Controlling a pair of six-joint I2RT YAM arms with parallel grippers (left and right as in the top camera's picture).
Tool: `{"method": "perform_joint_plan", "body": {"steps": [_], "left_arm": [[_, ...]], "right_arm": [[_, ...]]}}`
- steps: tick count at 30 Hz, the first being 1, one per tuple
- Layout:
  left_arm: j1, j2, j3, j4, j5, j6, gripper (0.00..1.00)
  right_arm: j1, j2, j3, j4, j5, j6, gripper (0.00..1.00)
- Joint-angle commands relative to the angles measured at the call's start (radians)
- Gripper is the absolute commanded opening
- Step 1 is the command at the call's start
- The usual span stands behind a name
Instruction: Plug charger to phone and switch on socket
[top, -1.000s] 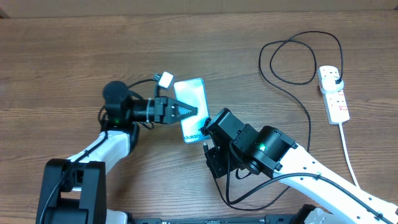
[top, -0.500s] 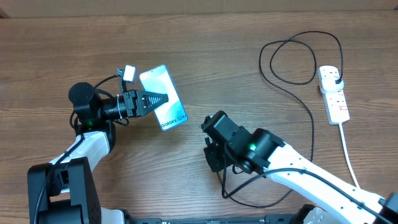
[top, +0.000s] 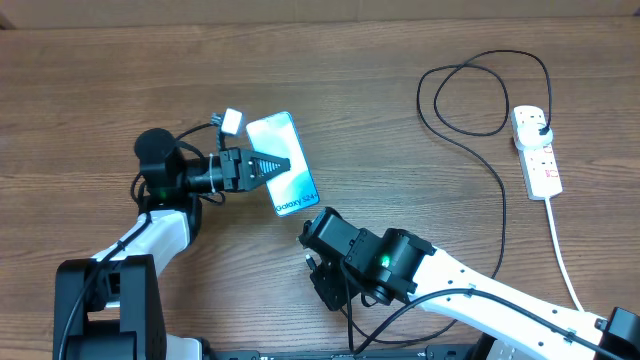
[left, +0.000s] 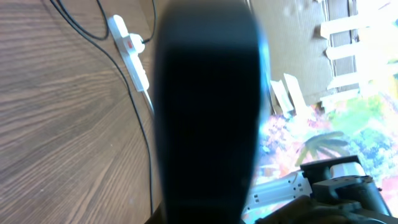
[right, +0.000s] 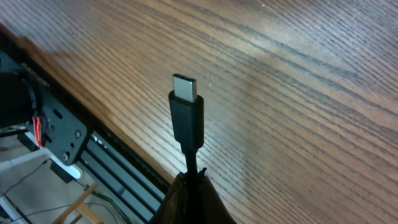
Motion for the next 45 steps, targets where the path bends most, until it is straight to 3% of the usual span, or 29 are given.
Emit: {"method": "perform_joint_plan", "body": {"steps": [1, 16, 45], "left_arm": [[-0.017, 0.0, 0.018, -0.024, -0.003, 0.081, 0.04], [-0.018, 0.0, 0.018, -0.07, 0.073, 0.166, 0.04], [-0.048, 0.0, 0.018, -0.07, 0.071, 0.166, 0.04]], "right_arm": [[0.004, -0.007, 0.053, -0.006, 0.016, 0.004, 0.04], [-0.026, -0.007, 0.09, -0.012, 0.006, 0.034, 0.04], [-0.126, -0.007, 0.098, 0.056, -0.085, 0.13, 0.04]]}}
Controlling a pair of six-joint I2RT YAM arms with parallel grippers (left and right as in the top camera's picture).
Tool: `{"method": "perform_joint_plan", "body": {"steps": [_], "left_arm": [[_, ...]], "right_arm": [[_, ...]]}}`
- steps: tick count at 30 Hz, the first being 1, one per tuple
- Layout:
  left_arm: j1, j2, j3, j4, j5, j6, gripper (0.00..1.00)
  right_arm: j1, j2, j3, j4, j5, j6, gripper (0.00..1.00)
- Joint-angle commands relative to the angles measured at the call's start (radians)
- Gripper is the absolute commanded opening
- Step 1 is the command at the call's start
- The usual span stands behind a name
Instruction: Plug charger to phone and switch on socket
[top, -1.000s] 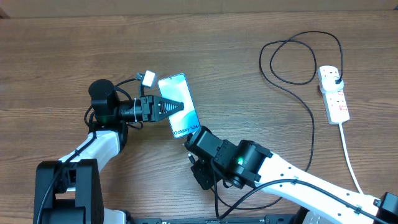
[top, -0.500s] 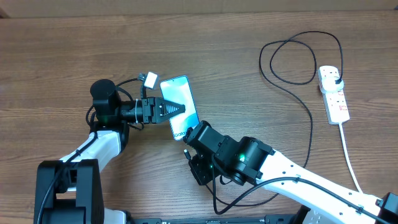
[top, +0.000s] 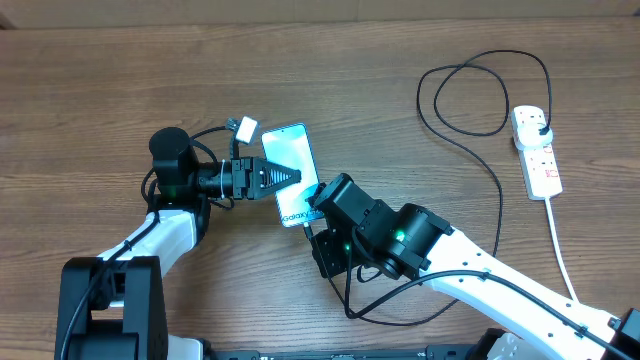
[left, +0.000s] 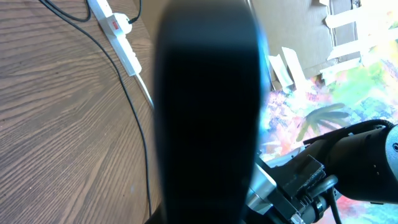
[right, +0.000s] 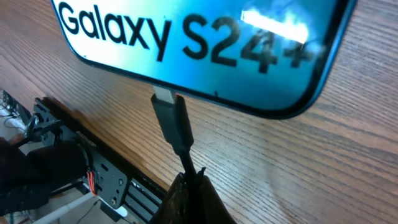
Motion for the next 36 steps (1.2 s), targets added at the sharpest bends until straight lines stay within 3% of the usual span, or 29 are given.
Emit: {"method": "perform_joint_plan", "body": {"steps": [1, 19, 26, 32, 36], "left_arm": [[-0.006, -0.001, 0.018, 0.008, 0.026, 0.026, 0.04], [0.005, -0.001, 0.018, 0.012, -0.004, 0.027, 0.04], [0.197, -0.001, 0.018, 0.011, -0.023, 0.024, 0.04], [0.35, -0.001, 0.018, 0.01, 0.034, -0.012, 0.04], [0.381, -0.001, 0.016, -0.019, 0.048, -0.023, 0.04]], "right_arm": [[0.001, -0.007, 0.029, 0.007, -0.032, 0.007, 0.04], [0.001, -0.006, 0.026, -0.033, -0.01, -0.041, 0.05], [0.004, 0.039, -0.054, 0.059, 0.239, -0.076, 0.36], [0.004, 0.209, -0.067, 0.201, 0.26, -0.126, 0.4], [0.006, 0.332, -0.049, 0.19, 0.261, -0.132, 0.37]]}}
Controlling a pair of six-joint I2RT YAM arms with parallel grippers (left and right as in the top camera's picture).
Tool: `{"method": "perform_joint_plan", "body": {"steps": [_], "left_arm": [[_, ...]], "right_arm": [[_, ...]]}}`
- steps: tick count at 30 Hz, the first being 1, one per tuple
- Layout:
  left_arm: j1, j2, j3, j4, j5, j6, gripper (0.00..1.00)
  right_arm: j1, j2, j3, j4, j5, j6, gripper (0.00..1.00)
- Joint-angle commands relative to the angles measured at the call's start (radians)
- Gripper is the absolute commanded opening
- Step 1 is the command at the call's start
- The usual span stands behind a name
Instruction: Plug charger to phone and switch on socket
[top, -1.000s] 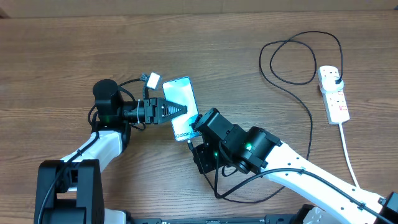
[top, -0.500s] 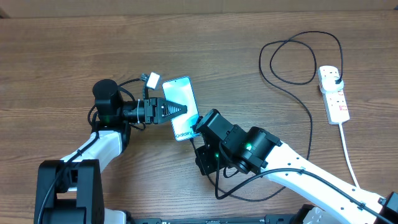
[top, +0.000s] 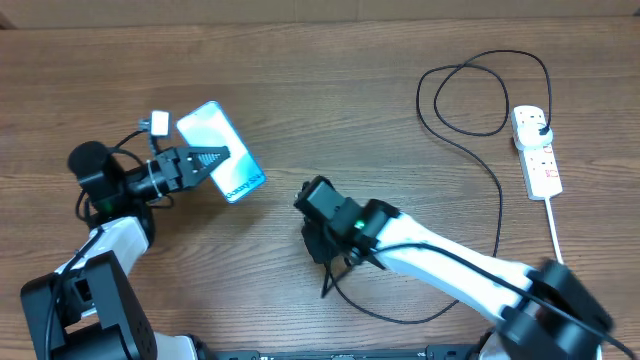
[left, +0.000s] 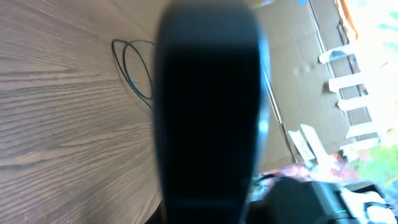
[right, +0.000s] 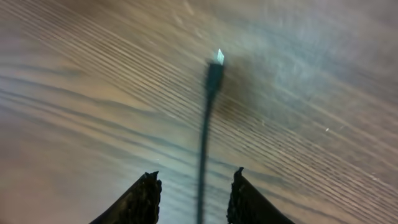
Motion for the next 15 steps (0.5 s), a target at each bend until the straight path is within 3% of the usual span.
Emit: {"method": "perform_joint_plan", "body": {"steps": [1, 10, 15], "left_arm": [[0.008, -0.001, 0.016, -0.006, 0.047, -0.015, 0.04], [0.008, -0.001, 0.016, -0.006, 0.047, -0.015, 0.04], [0.008, -0.001, 0.016, -0.006, 0.047, -0.014, 0.04]], "right_arm": [[0.005, 0.077, 0.0, -0.005, 0.026, -0.019, 0.37], [0.019, 0.113, -0.001, 0.01, -0.045, -0.019, 0.37], [0.051, 0.113, -0.001, 0.027, -0.028, -0.015, 0.43]]}}
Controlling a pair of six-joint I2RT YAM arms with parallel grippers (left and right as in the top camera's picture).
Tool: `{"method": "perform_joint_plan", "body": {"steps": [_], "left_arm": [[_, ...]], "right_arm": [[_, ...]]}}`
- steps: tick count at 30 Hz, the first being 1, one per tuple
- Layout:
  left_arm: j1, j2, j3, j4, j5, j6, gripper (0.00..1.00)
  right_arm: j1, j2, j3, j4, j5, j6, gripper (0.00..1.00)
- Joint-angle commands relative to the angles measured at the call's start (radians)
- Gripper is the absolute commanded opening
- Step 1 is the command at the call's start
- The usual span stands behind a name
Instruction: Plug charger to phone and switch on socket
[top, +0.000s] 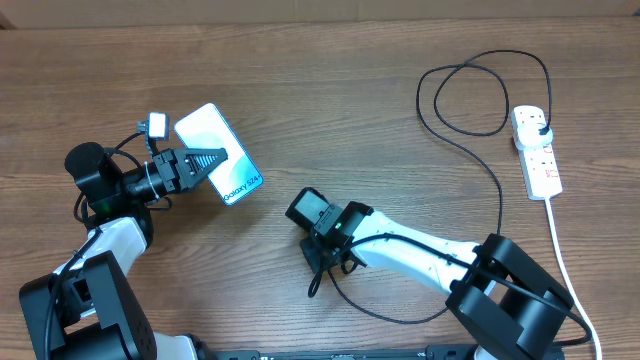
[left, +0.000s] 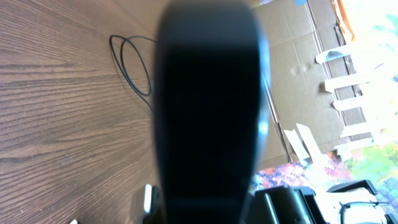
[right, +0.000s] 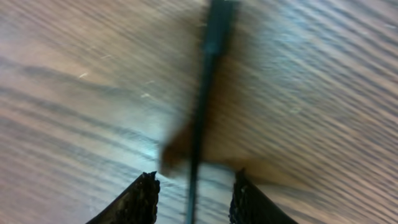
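Note:
The phone (top: 208, 137), screen up and reading Galaxy S24, is held off the table at the left with my left gripper (top: 215, 157) shut on it. Its dark back (left: 208, 93) fills the left wrist view. The black charger cable (right: 199, 124) lies on the wood. It runs between the fingers (right: 148, 190) of my open right gripper (right: 194, 196), which is low over it. The blurred plug end (right: 219, 22) points away from the gripper. From overhead, my right gripper (top: 323, 262) is at the table's middle front, apart from the phone. The white power strip (top: 535, 152) lies far right.
The cable (top: 470, 95) loops at the back right and runs on to a plug in the strip. A white lead (top: 562, 250) leaves the strip toward the front right edge. Cardboard and room clutter (left: 311, 93) show beyond the table.
My right gripper, still open, has come down closer over the cable, which now looks larger between its fingers. The left gripper and the phone have hardly shifted.
My right gripper first held the USB-C plug upright while the left held the phone nearby. Then the plug was at the phone's bottom edge. Later the phone was off to the left and the cable lay loose under my open right gripper, as now.

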Motion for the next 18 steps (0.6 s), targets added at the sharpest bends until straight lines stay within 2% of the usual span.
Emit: {"method": "perform_joint_plan", "body": {"steps": [1, 8, 14, 18], "left_arm": [[0.002, -0.001, 0.016, 0.005, 0.029, -0.013, 0.04], [0.002, -0.001, 0.016, 0.004, 0.029, -0.014, 0.04], [0.002, -0.001, 0.016, 0.004, 0.029, -0.014, 0.04], [0.002, -0.001, 0.016, 0.004, 0.029, -0.019, 0.04]], "right_arm": [[0.018, -0.005, -0.001, 0.012, 0.006, 0.001, 0.44], [0.018, 0.047, -0.001, 0.048, 0.04, 0.008, 0.45], [0.013, 0.098, 0.03, 0.012, 0.04, 0.019, 0.45], [-0.002, 0.127, 0.049, -0.014, 0.027, 0.031, 0.26]]}}
